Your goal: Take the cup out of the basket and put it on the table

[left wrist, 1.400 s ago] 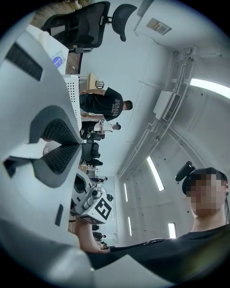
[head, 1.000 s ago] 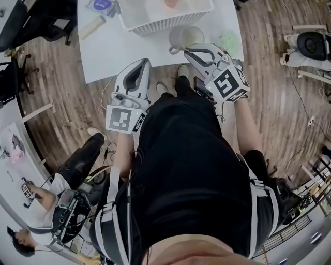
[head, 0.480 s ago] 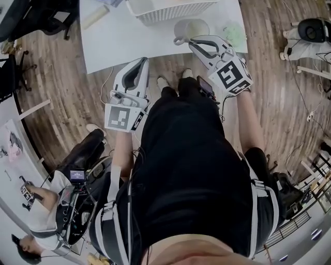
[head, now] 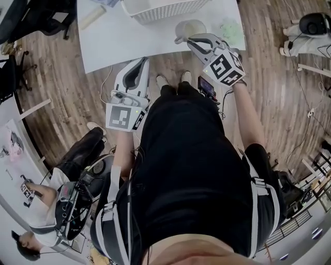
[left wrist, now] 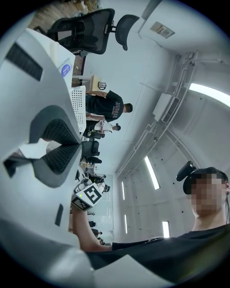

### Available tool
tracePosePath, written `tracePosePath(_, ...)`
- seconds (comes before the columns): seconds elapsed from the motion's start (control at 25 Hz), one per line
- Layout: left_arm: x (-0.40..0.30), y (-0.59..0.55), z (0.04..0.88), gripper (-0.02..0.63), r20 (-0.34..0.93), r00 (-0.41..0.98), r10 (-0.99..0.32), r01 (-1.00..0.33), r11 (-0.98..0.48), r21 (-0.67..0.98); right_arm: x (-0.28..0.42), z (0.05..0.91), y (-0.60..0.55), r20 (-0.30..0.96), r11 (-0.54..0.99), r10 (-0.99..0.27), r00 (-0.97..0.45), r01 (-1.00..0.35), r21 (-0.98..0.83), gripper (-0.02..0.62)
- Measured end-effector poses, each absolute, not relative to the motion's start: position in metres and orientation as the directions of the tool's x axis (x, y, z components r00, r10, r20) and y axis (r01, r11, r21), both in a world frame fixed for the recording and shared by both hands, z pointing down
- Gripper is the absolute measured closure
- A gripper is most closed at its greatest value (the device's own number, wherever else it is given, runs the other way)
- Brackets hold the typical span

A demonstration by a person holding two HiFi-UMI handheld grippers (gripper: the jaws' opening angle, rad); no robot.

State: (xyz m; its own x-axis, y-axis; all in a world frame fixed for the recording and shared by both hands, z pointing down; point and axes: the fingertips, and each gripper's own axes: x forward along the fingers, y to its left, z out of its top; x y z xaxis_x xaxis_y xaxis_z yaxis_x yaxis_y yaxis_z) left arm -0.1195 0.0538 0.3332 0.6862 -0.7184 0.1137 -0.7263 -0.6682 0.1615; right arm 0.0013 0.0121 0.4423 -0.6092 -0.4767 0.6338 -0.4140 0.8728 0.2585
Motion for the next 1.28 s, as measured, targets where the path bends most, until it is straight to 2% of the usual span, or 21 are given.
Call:
tracePosePath(0.28,-0.099,0.058,0.340,0.587,0.122,0.695,-0.709,-0.716,-0.664,0.216,0.022,0.490,0.007,0.677,0.883,-0.449,-0.583,-0.404,0.238,0.557)
tracePosePath(0.72,-0.076,0.062,0.348,0.586,0.155,0.698,-0.699,-0.715,-0.668,0.208,0.032,0.555,-0.012,0.698,0.879,-0.444,-0.561,-0.424,0.218,0.555)
tracePosePath(1.28,-0.077,0.072,0.357,0.587,0.201,0.668,-0.716,-0.744,-0.635,0.209,0.032,0.608,-0.006,0.761,0.905,-0.360,-0.539,-0.402,0.143,0.555)
